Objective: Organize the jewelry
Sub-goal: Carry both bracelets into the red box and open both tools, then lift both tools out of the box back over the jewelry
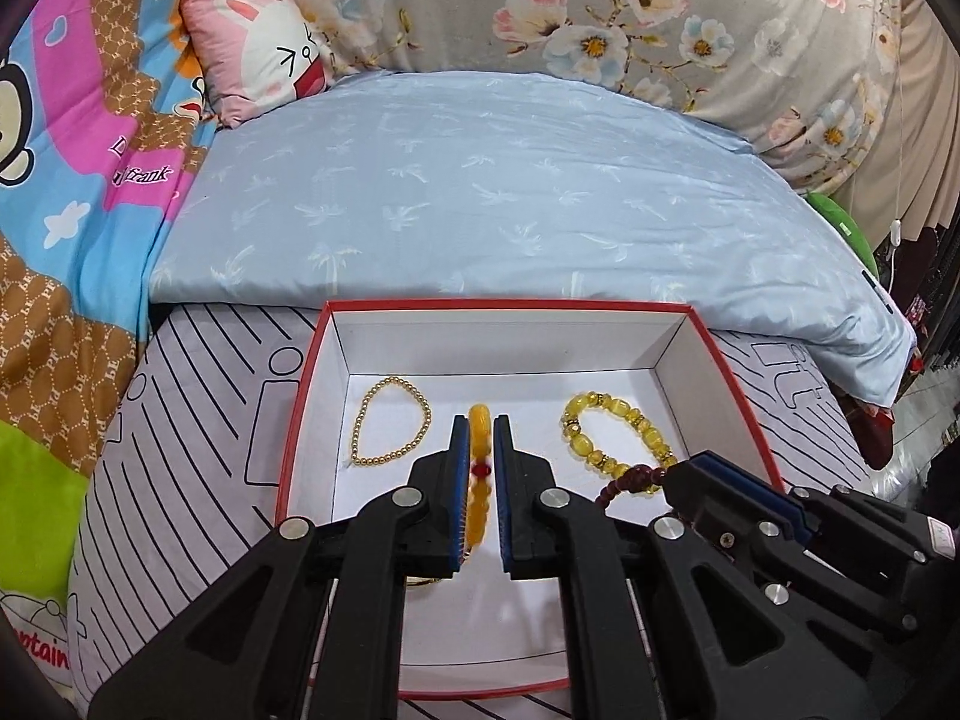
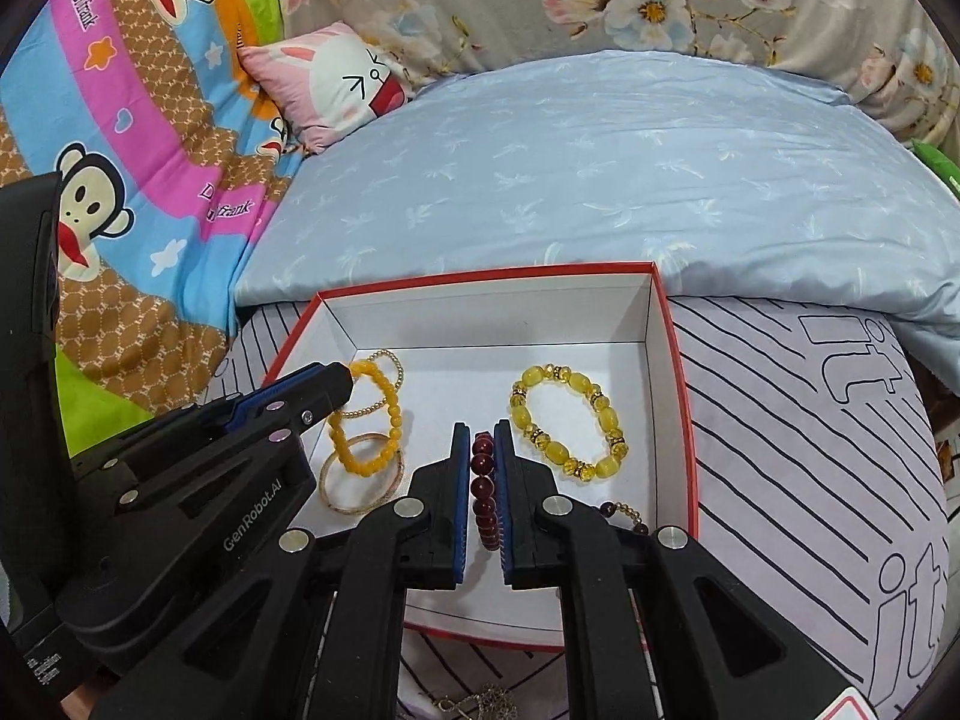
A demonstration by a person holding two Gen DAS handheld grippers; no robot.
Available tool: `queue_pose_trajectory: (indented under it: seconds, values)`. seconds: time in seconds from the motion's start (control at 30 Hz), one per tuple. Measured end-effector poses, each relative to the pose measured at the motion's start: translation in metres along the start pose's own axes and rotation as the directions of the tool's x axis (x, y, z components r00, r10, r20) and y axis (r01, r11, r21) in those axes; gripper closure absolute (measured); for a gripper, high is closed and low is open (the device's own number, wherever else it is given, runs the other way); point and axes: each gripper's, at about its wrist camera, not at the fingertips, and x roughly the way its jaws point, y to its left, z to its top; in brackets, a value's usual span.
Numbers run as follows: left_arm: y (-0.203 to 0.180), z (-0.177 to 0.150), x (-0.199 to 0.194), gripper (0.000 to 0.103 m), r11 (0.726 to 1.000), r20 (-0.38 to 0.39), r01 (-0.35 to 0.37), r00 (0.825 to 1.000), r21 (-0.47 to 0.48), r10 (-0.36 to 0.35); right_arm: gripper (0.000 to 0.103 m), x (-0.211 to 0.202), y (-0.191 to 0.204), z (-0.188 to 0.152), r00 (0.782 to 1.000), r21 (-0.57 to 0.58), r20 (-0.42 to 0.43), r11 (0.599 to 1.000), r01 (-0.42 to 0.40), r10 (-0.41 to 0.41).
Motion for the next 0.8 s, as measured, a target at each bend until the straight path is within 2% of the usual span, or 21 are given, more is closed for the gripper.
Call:
queue_pose_trajectory:
  seconds: [0.07,0.1,0.2,0.7,0.77,0.8]
  values:
    - [0.000,-0.002,0.002,0.068,1.000,-0.003,-0.025,1.000,-0.003,0.025,0.088,-0.001,0.000,-0.001,1.000,-0.003,0.011,1.000,0.016,-0.016]
    - [0.002,-0.003,0.001,0.065,0.999,0.002,-0.036,0.999,-0.008,0.036,0.086,-0.002,0.000,-0.001,1.000,0.000,0.013,1.000,0.024,-0.024]
    - [0.003,-0.004,0.000,0.065,0.999,0.001,-0.039,0.999,-0.007,0.039,0.082,-0.004,-0.002,-0.002,1.000,0.007,0.016,1.000,0.025,-0.025]
    - [-0.006,-0.008,-0.017,0.065,0.999,0.011,-0.034,0.999,0.002,0.034,0.082,-0.023,-0.002,-0.009,0.999,0.008,0.034,0.999,0.039,-0.039]
    - [-0.006,-0.010,-0.022,0.065,1.000,0.011,-0.030,0.999,-0.001,0.030,0.080,-0.030,-0.001,-0.011,0.998,0.000,0.040,0.999,0.040,-0.039]
    - [-0.005,-0.012,-0.026,0.065,1.000,0.011,-0.027,1.000,-0.004,0.027,0.076,-0.033,-0.002,-0.012,0.998,-0.003,0.045,0.999,0.040,-0.040]
